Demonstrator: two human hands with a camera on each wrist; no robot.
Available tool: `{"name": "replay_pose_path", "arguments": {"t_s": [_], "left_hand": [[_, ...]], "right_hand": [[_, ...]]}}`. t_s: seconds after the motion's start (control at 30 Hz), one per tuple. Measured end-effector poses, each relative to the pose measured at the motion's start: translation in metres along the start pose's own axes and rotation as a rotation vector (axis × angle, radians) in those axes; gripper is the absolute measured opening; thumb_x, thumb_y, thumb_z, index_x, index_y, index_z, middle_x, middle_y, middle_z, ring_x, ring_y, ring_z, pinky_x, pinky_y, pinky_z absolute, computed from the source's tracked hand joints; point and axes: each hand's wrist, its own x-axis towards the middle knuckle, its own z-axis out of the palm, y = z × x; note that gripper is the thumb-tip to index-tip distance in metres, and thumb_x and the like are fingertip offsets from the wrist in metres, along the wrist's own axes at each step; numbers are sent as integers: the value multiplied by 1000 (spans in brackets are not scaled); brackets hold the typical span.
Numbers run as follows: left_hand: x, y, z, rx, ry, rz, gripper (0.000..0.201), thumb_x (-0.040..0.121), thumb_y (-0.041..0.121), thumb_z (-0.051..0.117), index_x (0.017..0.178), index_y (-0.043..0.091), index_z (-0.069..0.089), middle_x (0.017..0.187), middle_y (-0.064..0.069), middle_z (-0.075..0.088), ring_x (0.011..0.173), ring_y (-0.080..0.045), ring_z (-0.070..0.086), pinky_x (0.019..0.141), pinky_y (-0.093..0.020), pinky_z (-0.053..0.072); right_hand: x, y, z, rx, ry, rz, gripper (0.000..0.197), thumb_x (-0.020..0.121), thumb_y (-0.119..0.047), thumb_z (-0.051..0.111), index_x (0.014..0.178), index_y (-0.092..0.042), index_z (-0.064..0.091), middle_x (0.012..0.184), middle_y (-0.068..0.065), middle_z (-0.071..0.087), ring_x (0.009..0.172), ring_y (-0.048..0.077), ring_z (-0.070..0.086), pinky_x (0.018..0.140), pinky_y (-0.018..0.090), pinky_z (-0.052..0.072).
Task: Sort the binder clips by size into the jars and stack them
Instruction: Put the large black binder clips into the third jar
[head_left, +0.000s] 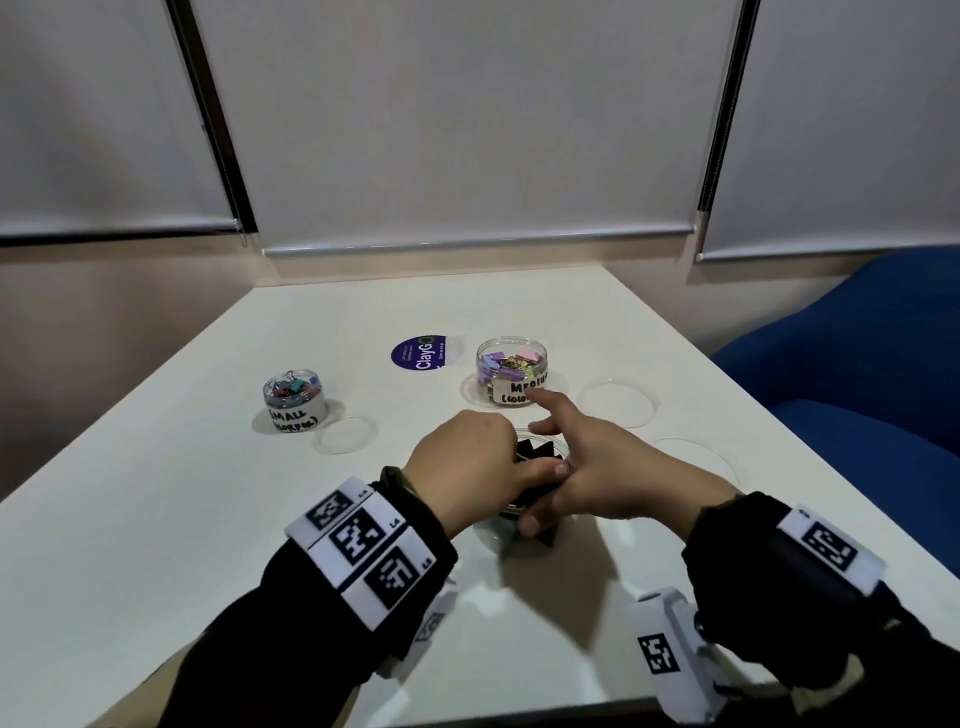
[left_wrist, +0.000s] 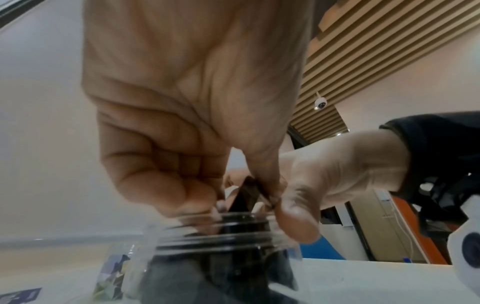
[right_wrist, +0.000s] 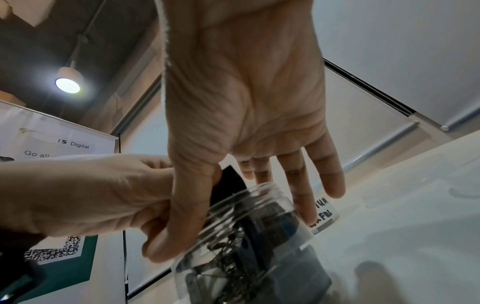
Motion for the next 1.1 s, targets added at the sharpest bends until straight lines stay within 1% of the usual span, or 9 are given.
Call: {"name": "replay_pose_path", "arguments": {"t_s": [0.23, 0.37, 0.57, 0.7, 0.77, 0.9, 0.97, 1.03, 1.1], "left_hand": [[-6, -3, -7, 27, -56, 51, 44, 93, 52, 49, 90, 11, 64, 81, -4, 61, 76, -19, 55, 69, -35, 44], [-8, -7, -15, 129, -120, 72, 38, 94, 52, 47, 82, 17, 56, 70, 4, 51, 73, -17, 51, 63, -31, 38], [2, -15, -20, 109, -188, 158, 29, 93, 43, 55, 80, 17, 59, 68, 3, 52, 75, -18, 51, 65, -30, 38], [4, -15, -23, 12, -148, 196, 23, 94, 36, 57, 95, 15, 66, 87, 0, 63, 79, -14, 52, 67, -26, 38], [4, -15, -22, -38, -182, 209, 22, 95, 32, 55, 105, 17, 67, 101, 0, 66, 74, -7, 52, 64, -19, 38], [4, -20, -19, -127, -163, 221, 14, 92, 28, 62, 101, 20, 69, 92, 6, 63, 57, 8, 47, 50, -6, 35], [5, -24, -16, -214, -110, 202, 8, 86, 28, 70, 89, 21, 67, 83, 10, 63, 54, 10, 48, 48, -5, 34], [7, -28, -13, -235, -68, 180, 14, 82, 30, 74, 80, 21, 65, 76, 10, 61, 55, 6, 48, 48, -7, 34], [10, -34, -7, -235, -43, 173, 19, 81, 35, 74, 75, 20, 65, 76, 7, 65, 55, 1, 47, 51, -12, 36]], "right_hand": [[-2, 1, 0, -38, 2, -21, 124, 52, -34, 91, 148, -43, 13, 148, -8, 39, 125, 12, 49, 100, 28, 43], [-2, 1, 0, -47, -2, -29, 122, 55, -34, 91, 148, -42, 12, 148, -9, 39, 108, 11, 51, 87, 22, 40], [-3, 0, 1, -54, 2, -24, 123, 55, -34, 91, 149, -41, 12, 149, -9, 38, 114, 12, 49, 89, 22, 38], [-2, 1, 1, -32, -3, -30, 122, 55, -32, 91, 148, -42, 12, 149, -8, 38, 108, 11, 48, 88, 22, 38], [-2, 1, 2, -31, -1, -32, 121, 56, -31, 91, 148, -42, 13, 149, -8, 38, 106, 10, 47, 88, 22, 37], [-3, 2, 3, -25, 15, -46, 117, 56, -32, 90, 146, -43, 17, 147, -9, 40, 112, 11, 49, 88, 22, 38], [-5, 2, 4, -67, 34, -60, 102, 59, -34, 88, 141, -39, 28, 136, -7, 49, 114, 14, 51, 84, 22, 40], [-8, 3, 7, -148, 78, -111, 73, 66, -35, 84, 126, -31, 45, 114, -8, 55, 102, 15, 52, 77, 24, 43], [-11, 4, 14, -196, 118, -180, 47, 72, -33, 80, 111, -25, 55, 105, -9, 54, 99, 15, 51, 80, 29, 45]]}}
